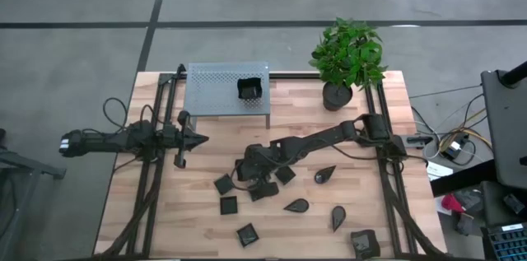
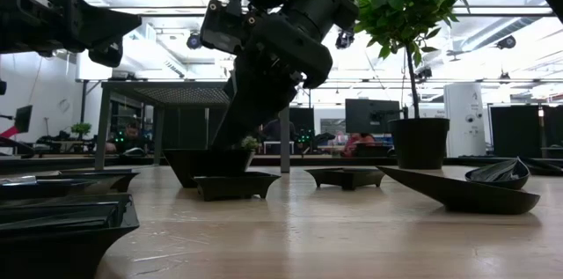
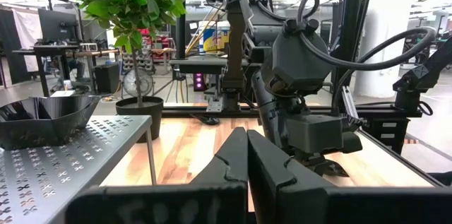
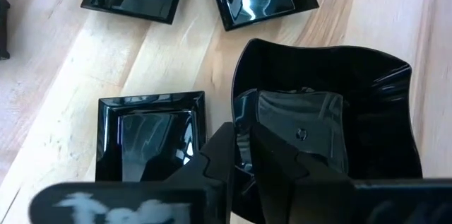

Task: Pick & Place Mini shaped plates
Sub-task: Stack the distorted square plate on top of the distorted square plate on the shelf

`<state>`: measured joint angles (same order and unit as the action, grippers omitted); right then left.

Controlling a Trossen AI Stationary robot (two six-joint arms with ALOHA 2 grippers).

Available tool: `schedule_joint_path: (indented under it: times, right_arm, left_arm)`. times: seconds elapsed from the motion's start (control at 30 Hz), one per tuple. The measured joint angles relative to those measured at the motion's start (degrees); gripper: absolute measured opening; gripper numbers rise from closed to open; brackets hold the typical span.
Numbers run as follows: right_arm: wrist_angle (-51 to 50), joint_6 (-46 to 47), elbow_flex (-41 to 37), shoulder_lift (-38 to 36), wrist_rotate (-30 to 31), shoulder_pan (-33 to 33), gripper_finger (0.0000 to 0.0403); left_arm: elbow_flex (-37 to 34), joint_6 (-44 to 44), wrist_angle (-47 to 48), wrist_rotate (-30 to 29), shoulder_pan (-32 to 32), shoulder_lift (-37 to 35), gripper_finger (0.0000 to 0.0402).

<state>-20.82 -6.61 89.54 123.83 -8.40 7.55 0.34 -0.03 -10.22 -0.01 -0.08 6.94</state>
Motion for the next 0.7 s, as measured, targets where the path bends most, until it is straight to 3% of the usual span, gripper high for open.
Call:
schedule_joint_path:
  times: [0.23,0.7]
  right_arm:
    - [-0.3,-0.3,-0.1,0.0,0.0,-0.1,0.0012]
    - [-1.7,-0.5,1.1,0.0,0.9,-0.1,0.0008]
  left_arm:
    - [0.0,0.0,0.0,0.0,0.0,0.0,0.0000]
    - [0.0,0.0,0.0,0.0,0.0,0.0,0.0000]
